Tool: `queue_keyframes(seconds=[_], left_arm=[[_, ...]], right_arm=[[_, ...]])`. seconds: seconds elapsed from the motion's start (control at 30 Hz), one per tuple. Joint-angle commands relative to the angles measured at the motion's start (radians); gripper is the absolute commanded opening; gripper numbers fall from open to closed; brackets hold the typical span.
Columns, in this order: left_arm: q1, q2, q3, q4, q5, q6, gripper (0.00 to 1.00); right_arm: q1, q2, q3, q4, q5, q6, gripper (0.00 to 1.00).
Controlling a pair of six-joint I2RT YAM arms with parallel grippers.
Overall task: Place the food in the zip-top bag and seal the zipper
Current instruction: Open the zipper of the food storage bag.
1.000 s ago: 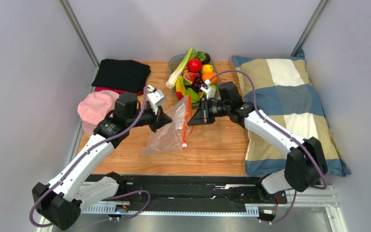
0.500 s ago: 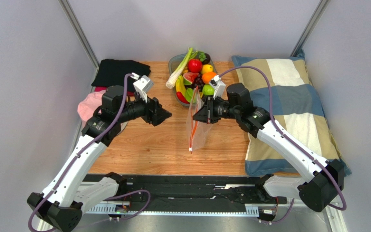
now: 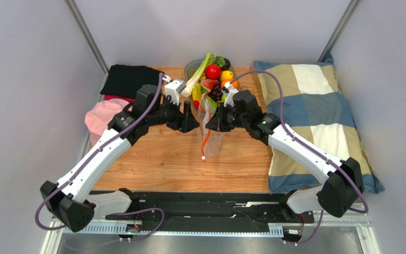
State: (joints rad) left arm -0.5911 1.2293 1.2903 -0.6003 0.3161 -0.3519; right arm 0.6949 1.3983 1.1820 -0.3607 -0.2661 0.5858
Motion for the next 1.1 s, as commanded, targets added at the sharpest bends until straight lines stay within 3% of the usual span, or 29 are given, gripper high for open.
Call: queue_keyframes(seconds=[0.0, 0.17, 0.37, 0.63, 1.07], left_arm=[[-0.013, 0.044, 0.087, -0.067, -0.13, -0.056, 0.73], [-0.013, 0.096, 0.092, -0.122, -0.224, -0.056, 0.64], [-0.012, 0.096, 0.07, -0.119, -0.23, -0.05, 0.63], [0.008, -0.017, 0.038, -0.049, -0.164, -0.09, 0.66], [0.008, 0.114, 0.159, -0.135, -0.245, -0.144, 0.67]], right_arm=[[0.012, 0.028, 0.077, 0.04, 0.034, 0.022, 0.0], [0.031, 0.016, 0.094, 0.045, 0.047, 0.02, 0.0], [0.052, 0.018, 0.106, 0.065, 0.034, 0.016, 0.0], [0.052, 0.067, 0.131, 0.063, 0.018, 0.014, 0.0], [0.074, 0.108, 0.162, 0.094, -0.021, -0.014, 0.0]])
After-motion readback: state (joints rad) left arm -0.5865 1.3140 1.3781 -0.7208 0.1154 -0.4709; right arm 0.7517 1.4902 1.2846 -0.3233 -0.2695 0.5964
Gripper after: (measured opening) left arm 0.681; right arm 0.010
